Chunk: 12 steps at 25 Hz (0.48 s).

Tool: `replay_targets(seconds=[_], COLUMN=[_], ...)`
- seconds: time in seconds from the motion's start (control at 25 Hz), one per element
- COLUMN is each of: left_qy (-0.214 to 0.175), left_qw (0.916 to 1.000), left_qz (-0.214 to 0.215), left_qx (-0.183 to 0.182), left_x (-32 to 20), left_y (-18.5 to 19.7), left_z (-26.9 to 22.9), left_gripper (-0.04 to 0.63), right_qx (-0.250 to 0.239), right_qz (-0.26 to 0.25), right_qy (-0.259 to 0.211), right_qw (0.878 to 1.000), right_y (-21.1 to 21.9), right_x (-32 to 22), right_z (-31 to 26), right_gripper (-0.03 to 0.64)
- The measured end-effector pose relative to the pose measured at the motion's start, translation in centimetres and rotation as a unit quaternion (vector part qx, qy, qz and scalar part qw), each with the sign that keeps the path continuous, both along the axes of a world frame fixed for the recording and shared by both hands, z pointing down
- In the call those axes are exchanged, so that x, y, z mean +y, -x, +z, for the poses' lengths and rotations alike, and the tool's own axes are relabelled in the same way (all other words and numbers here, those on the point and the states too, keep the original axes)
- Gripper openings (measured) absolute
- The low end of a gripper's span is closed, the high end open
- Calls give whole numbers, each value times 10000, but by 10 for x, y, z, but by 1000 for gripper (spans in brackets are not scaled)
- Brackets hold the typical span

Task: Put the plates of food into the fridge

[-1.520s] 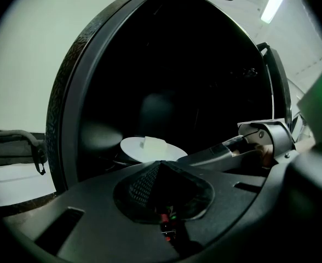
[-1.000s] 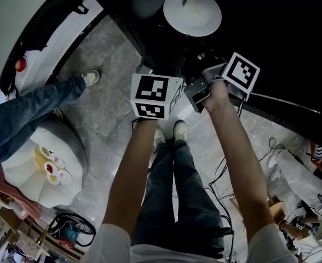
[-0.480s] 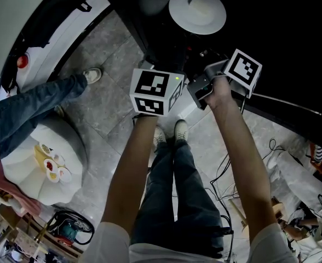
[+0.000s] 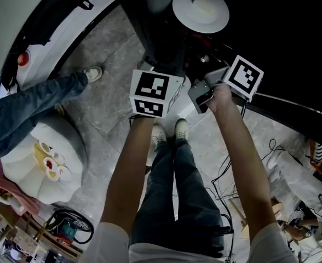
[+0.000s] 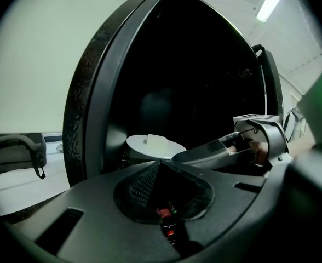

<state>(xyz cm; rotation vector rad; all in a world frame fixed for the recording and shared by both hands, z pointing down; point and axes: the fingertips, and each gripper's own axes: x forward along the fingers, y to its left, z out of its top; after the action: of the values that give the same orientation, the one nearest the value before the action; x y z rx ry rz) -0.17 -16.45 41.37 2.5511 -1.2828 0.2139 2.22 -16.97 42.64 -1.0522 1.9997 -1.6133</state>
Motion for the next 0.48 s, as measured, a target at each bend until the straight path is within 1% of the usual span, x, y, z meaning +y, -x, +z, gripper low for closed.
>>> replay_targets(seconds=[0.16,0.36,0.48], left_qy=[-17,-38,-33], left_qw=[9999,9998,9997], left_qz=[156,81,91], left_qx=[52,203,232], left_x=[5,8,12], left_y=[0,6,5], left_z=[-2,-4,-6], left_gripper=[0,0,0], right_qx=[369,937,1190], right_qz=[-134,-275,-386], right_qy=[-305,-553,-821], right_qw=[9988,9937,9887], right_y=[1,8,6], right_x=[7,16,23], right_z=[-5,-9,-12], right_gripper=[9,11,11])
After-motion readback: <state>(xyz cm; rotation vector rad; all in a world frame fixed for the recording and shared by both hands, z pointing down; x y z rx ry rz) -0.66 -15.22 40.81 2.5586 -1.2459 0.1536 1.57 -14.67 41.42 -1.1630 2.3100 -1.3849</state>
